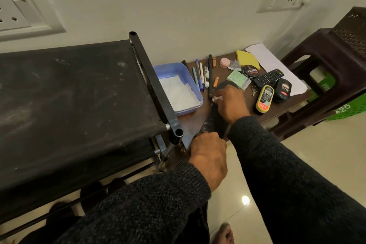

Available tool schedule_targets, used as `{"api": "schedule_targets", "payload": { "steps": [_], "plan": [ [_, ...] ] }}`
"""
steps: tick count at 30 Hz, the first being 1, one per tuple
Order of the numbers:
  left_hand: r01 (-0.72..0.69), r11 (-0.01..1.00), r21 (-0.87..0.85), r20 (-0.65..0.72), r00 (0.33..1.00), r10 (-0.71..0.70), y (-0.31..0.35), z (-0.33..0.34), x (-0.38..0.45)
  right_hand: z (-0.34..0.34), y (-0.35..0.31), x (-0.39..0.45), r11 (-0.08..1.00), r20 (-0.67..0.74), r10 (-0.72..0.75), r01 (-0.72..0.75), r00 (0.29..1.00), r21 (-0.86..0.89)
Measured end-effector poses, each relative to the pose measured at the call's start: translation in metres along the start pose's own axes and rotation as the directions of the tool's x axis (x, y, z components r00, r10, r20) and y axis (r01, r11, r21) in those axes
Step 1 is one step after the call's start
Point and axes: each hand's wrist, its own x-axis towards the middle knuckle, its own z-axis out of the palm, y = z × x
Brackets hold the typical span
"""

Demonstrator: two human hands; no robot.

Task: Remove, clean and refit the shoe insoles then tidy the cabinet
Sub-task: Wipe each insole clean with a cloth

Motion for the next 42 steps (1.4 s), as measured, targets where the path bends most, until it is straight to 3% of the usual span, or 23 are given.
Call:
{"api": "schedule_targets", "payload": {
  "steps": [5,11,13,17,20,25,36,42],
  "plan": [
    [-0.017,0.999,0.041,-0.041,0.999,0.019,0.001,0.001,-0.003,0.002,-0.011,-0.030,0.990,0.058,-0.136,0.133,0.989,0.053],
    [-0.016,0.999,0.047,-0.060,0.998,0.019,0.001,0.003,-0.006,-0.011,-0.014,-0.059,0.973,0.096,-0.151,0.131,0.984,0.189],
    [-0.010,0.999,0.049,-0.066,0.998,0.014,0.001,0.004,-0.005,-0.019,-0.006,-0.057,0.967,0.127,-0.098,0.065,0.987,0.247],
    [0.009,0.998,0.062,-0.042,0.999,-0.006,0.001,0.006,-0.001,-0.031,0.023,-0.036,0.894,-0.024,0.200,-0.172,0.980,0.413],
    [0.021,0.995,0.095,-0.034,0.999,-0.018,0.004,0.010,0.002,-0.030,0.034,-0.026,0.911,0.015,0.263,-0.254,0.965,0.324],
    [0.036,0.991,0.126,0.024,0.999,-0.039,0.005,0.009,0.004,-0.016,0.025,-0.029,0.954,0.019,0.246,-0.245,0.969,0.172],
    [0.015,0.985,0.172,-0.066,0.998,-0.004,0.007,0.007,-0.006,0.003,-0.007,-0.080,0.990,0.023,-0.125,0.123,0.992,0.075],
    [-0.006,0.993,0.119,-0.076,0.997,0.016,0.002,0.004,-0.009,0.000,-0.009,-0.045,0.999,0.014,-0.030,0.029,0.999,0.022]
  ]
}}
